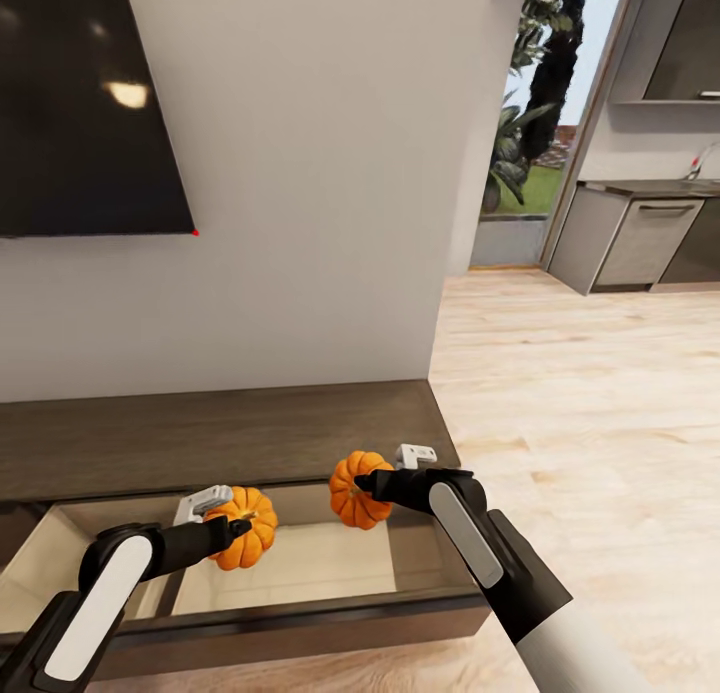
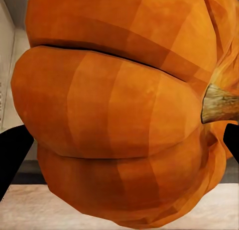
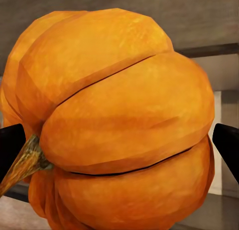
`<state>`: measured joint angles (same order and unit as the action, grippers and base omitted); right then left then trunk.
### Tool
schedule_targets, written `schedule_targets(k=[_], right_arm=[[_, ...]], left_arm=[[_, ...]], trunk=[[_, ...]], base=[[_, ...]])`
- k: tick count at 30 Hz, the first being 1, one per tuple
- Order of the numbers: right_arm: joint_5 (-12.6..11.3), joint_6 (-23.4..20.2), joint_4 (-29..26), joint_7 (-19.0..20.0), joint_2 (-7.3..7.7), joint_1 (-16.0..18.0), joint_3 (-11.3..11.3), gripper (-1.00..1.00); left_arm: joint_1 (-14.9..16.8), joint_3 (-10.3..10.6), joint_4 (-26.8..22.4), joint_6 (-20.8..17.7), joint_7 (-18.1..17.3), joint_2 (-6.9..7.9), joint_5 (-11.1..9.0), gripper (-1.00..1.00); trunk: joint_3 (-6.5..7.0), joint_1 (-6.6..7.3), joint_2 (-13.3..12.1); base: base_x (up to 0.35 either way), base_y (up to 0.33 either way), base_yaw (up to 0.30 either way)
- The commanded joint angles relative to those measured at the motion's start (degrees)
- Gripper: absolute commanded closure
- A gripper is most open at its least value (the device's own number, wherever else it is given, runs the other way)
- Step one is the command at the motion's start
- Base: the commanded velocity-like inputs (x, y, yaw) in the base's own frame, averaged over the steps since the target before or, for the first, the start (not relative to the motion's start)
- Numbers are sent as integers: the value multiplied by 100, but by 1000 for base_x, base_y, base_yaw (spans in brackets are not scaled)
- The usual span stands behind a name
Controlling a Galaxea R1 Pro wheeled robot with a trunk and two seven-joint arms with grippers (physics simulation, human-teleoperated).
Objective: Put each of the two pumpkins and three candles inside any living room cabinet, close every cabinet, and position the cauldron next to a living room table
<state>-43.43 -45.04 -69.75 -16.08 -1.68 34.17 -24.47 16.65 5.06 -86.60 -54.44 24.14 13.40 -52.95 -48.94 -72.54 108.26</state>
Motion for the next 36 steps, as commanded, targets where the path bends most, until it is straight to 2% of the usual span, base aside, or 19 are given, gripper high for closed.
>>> schedule_targets(k=[1,11,14,17,28,30,33,36], right_arm=[[-65,-6,-5,-57,0,5,-5,100],[-79,-31,128,-62,-9,6,8,100],[-85,-183,699,-63,-6,8,15,100],[-79,-231,986,-62,-8,9,13,100],[-64,-197,1060,-49,-2,6,11,100],[-63,-183,1053,-46,3,5,15,100],[-61,-84,1039,-45,18,7,20,100],[-60,35,1033,-45,26,5,21,100]], left_arm=[[5,16,-6,0,55,5,-65,100],[5,30,-6,12,63,5,-66,100],[5,30,-6,19,63,5,-70,100],[5,30,-4,21,64,5,-67,100],[5,30,-6,21,64,-2,-66,100],[5,30,-6,21,63,-48,-63,100],[5,34,-6,21,64,-218,0,100],[5,38,-6,21,65,-280,10,100]], trunk=[[-23,-22,44],[-203,-241,445],[-257,-307,566],[-310,-373,686],[-508,-615,1127],[-544,-659,1207],[-544,-659,1207],[-544,-659,1207]], base=[[0,0,0],[0,0,0],[0,0,0],[0,0,0],[0,0,0],[0,0,0],[0,0,0],[0,0,0]])
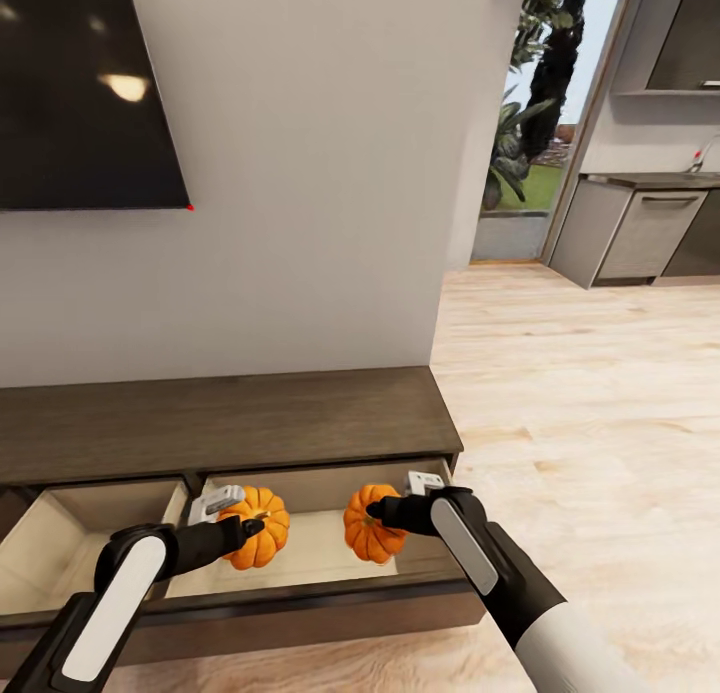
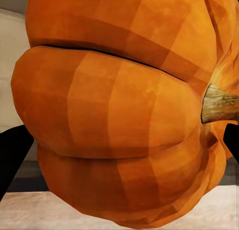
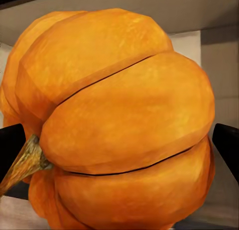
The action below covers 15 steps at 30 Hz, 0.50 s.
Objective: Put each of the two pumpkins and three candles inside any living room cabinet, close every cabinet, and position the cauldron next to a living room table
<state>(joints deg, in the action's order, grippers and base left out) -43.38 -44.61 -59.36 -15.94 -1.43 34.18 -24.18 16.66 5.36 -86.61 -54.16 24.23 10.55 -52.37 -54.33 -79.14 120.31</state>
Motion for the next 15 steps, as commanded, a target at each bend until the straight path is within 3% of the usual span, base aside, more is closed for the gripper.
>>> schedule_targets(k=[1,15], right_arm=[[-66,10,-9,-59,5,3,-8,100],[-66,49,-14,-59,-23,5,-18,100]], left_arm=[[4,9,-5,-7,55,-4,-47,100],[4,18,-5,-16,55,-18,-45,100]], trunk=[[-5,1,2],[-5,1,2]], base=[[0,0,0],[99,0,0]])
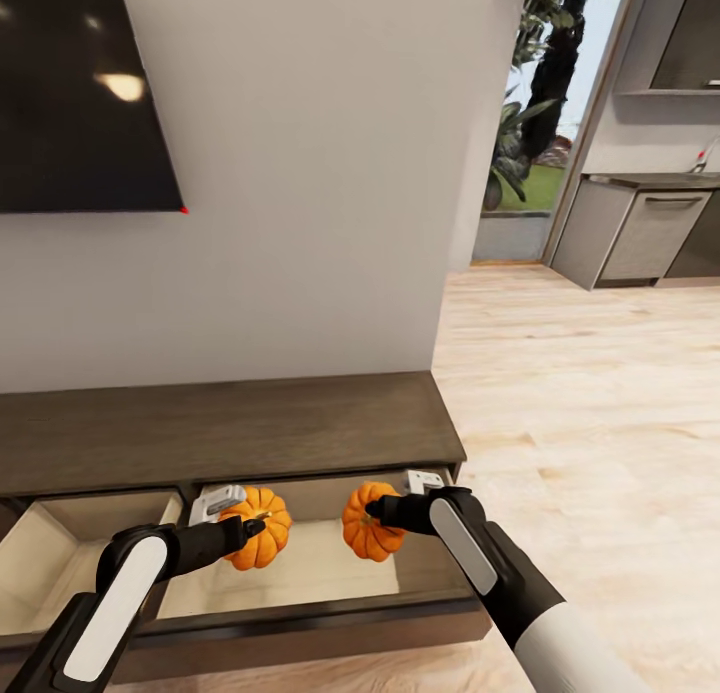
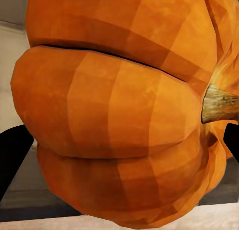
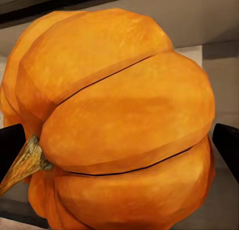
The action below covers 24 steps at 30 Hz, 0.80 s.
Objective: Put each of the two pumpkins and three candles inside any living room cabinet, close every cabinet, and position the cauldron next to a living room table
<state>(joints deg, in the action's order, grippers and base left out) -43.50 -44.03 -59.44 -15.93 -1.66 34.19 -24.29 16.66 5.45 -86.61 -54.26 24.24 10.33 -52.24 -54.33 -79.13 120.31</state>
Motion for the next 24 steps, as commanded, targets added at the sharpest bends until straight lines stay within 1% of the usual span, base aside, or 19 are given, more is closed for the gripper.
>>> schedule_targets(k=[1,5,13,24], right_arm=[[-53,-9,-6,-59,4,4,-7,100],[-53,-9,-6,-59,6,3,-11,100],[-53,-9,-6,-59,4,2,-6,100],[-49,-4,-6,-59,-1,6,-15,100]], left_arm=[[4,8,-6,-5,55,5,-59,100],[4,8,-6,-5,55,5,-59,100],[4,4,-6,-5,52,5,-59,100],[4,8,0,-2,56,5,-67,100]], trunk=[[-5,0,2],[-5,0,2],[-5,0,2],[-203,-242,443]], base=[[193,0,0],[187,0,0],[20,0,0],[0,0,0]])
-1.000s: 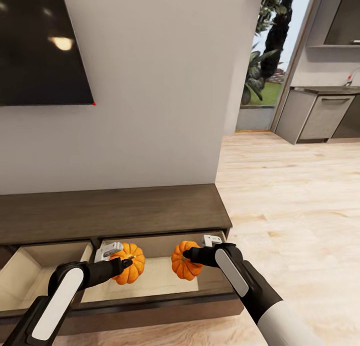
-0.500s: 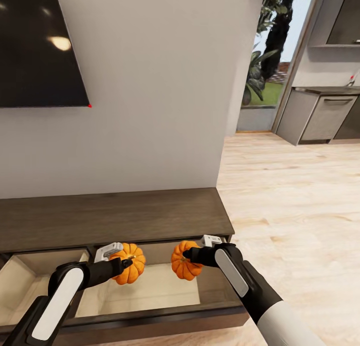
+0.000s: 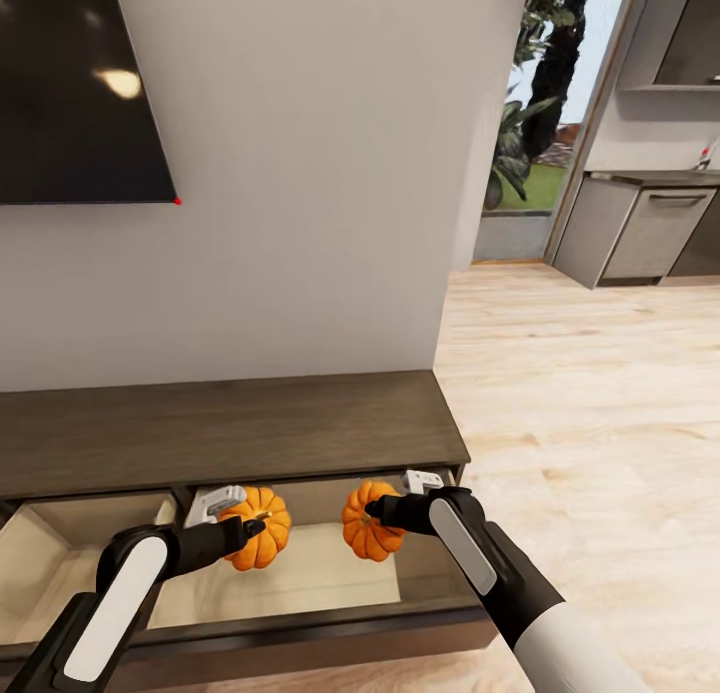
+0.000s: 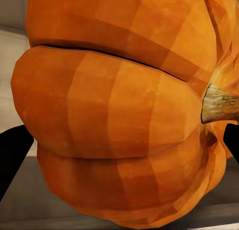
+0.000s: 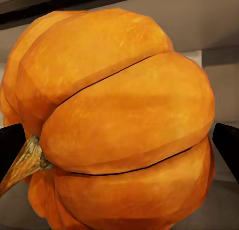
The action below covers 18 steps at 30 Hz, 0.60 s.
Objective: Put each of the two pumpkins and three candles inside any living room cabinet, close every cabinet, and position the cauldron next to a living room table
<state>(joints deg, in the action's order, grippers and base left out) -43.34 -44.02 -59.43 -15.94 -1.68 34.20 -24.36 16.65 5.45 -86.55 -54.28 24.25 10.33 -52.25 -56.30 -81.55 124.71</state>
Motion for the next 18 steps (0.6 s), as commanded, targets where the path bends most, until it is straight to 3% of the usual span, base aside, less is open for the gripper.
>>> schedule_targets(k=[1,14,18], right_arm=[[-63,-1,-7,-58,1,3,-7,100],[-56,189,-7,-58,-5,1,-26,100],[-53,262,-7,-58,-6,6,-40,100]], left_arm=[[4,8,6,0,58,5,-66,100],[13,8,199,12,97,-8,-33,100],[13,16,196,20,137,-132,79,100]], trunk=[[-23,-21,44],[-257,-307,565],[-328,-395,726]], base=[[0,0,0],[0,0,0],[0,0,0]])
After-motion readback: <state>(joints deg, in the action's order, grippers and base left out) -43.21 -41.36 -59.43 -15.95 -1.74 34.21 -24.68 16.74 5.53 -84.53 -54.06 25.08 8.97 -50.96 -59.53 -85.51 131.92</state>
